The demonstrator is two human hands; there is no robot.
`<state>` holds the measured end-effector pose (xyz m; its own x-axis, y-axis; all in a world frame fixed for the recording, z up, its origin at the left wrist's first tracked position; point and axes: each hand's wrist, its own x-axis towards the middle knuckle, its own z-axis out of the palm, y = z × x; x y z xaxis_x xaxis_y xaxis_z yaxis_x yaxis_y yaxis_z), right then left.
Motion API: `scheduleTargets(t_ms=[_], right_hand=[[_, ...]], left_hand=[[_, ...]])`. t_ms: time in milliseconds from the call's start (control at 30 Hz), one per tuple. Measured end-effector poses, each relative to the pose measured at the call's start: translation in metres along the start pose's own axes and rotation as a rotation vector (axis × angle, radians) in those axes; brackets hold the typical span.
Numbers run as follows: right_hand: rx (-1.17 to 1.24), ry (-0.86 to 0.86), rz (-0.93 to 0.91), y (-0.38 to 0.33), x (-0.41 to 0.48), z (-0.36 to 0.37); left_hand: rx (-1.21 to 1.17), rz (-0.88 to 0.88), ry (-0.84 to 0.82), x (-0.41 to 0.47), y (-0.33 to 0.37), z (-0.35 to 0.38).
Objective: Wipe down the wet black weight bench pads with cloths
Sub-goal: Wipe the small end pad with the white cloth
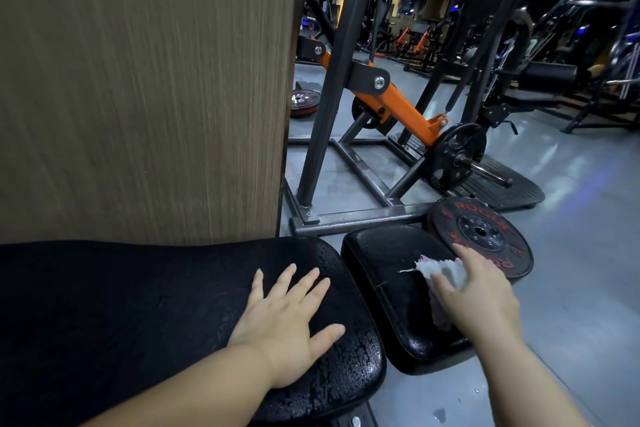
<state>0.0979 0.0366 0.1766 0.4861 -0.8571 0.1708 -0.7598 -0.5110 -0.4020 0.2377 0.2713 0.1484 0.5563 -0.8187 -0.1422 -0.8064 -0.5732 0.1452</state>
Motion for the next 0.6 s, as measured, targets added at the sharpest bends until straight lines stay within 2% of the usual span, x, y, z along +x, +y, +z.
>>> scheduleTargets(t_ms=[67,133,233,433,533,600], right_hand=[[-0.228,-0.121,-0.178,-0.004,-0.004,0.015],[-0.322,-0.179,-0.239,-0.004,-0.005,0.024],[-0.296,-0.179,-0.267,-0.004,-0.007,0.029],[-0.25,-0.107,-0.596,-0.015,-0.045,0.044],[-0.271,-0.114,-0.527,-0.004,-0.018,0.037],[-0.342,-0.144,-0.363,0.008,0.007,0.03]], left_hand=[[0.001,0.003,0.001,0.0,0.0,0.0],[0.0,0.006,0.004,0.0,0.0,0.0],[-0.01,0.007,0.009,0.0,0.0,0.0],[-0.014,0.007,0.02,0.001,0.001,0.0],[-0.014,0.006,0.021,0.001,0.0,0.0],[-0.01,0.008,0.016,0.001,0.0,0.0]])
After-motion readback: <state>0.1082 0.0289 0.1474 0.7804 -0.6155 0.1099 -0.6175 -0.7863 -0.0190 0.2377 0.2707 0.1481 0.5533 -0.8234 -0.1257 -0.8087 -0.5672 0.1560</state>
